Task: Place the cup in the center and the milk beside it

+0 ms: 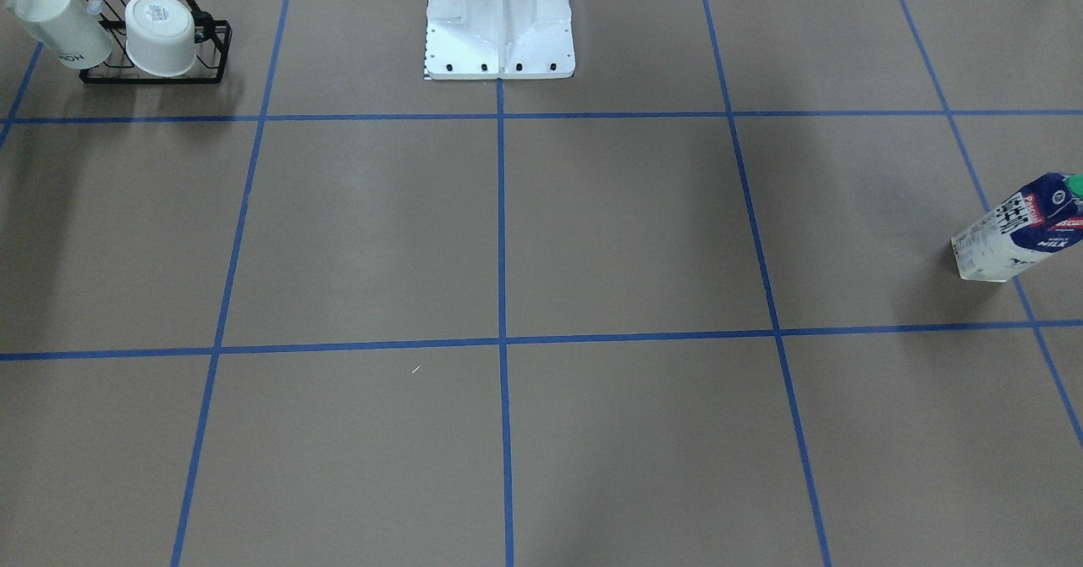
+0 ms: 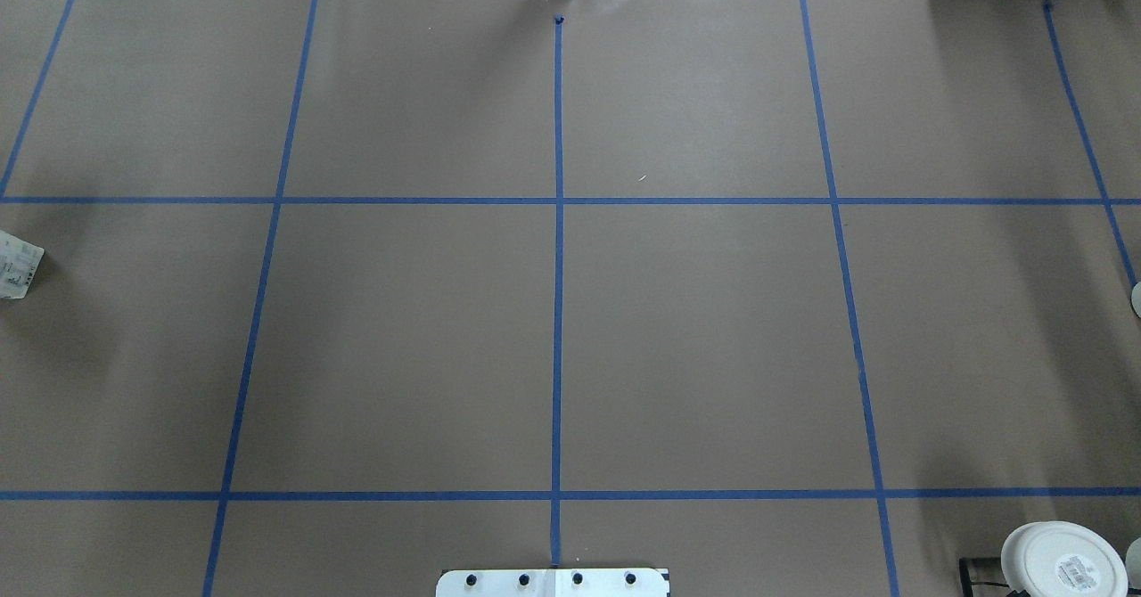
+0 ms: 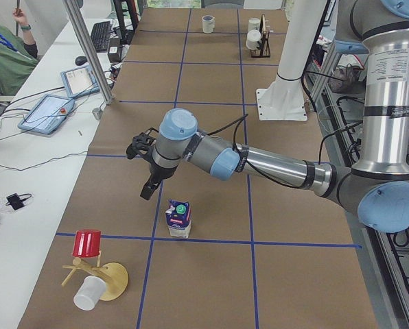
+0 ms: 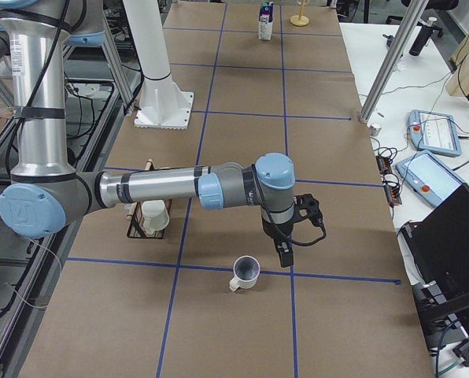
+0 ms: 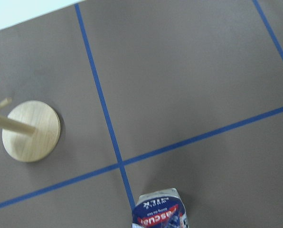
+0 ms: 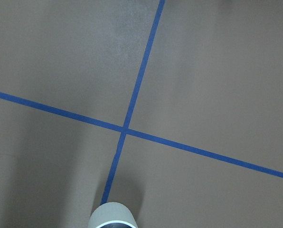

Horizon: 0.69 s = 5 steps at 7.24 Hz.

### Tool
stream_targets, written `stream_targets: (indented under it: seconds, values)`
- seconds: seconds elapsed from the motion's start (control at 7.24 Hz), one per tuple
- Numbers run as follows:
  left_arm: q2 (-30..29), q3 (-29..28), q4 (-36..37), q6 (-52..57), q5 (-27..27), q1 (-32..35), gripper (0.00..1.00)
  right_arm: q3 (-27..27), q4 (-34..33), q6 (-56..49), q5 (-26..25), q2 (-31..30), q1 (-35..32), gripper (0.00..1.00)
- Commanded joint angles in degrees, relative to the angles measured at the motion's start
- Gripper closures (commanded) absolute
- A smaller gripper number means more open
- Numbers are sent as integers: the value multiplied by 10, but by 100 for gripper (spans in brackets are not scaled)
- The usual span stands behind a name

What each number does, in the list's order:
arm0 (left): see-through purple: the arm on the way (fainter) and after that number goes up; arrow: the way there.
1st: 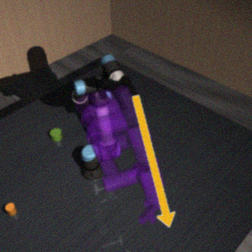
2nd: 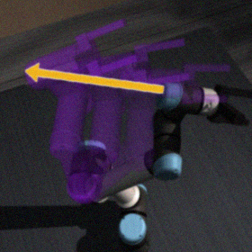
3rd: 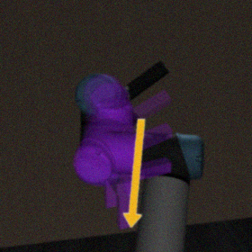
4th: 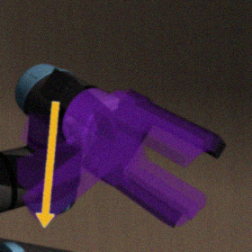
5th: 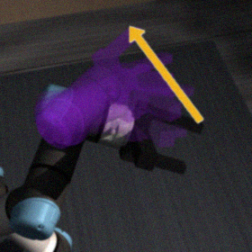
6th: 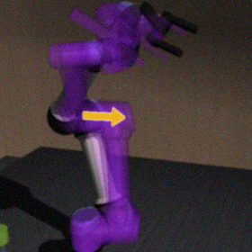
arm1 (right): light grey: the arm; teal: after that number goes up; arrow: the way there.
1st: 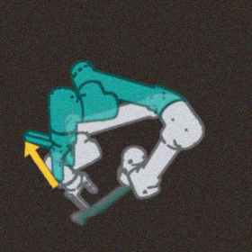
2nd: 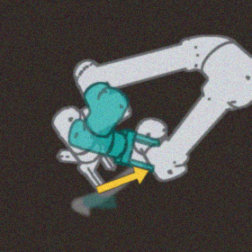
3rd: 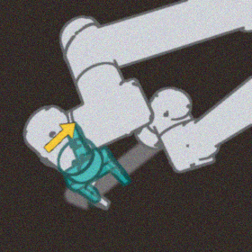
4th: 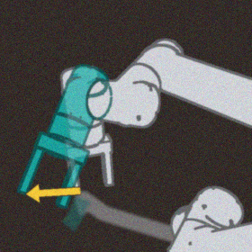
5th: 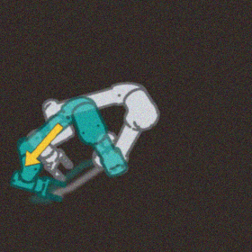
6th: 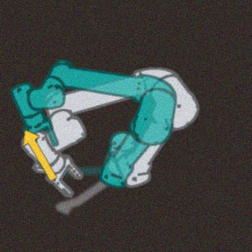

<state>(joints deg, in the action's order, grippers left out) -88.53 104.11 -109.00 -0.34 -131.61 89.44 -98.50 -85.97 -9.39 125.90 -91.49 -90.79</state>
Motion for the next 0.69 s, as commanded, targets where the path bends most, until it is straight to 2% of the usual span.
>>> stream_targets:
  seconds: [0.0, 0.14, 0.41, 0.55]
  values:
    - [6, -5, -40, -17, 2, 0, 1, 17, 60, 9, 28, -18, 12, 0]
    - [5, -7, -40, -17, 2, -1, 1, 38, 92, 51, 51, -32, 29, 0]
    - [5, -4, -40, -19, 2, -1, 1, 107, 192, 67, 56, -55, 50, 0]
    - [5, -1, -40, -19, 2, -1, 1, 117, 215, 69, 58, -68, 54, 2]
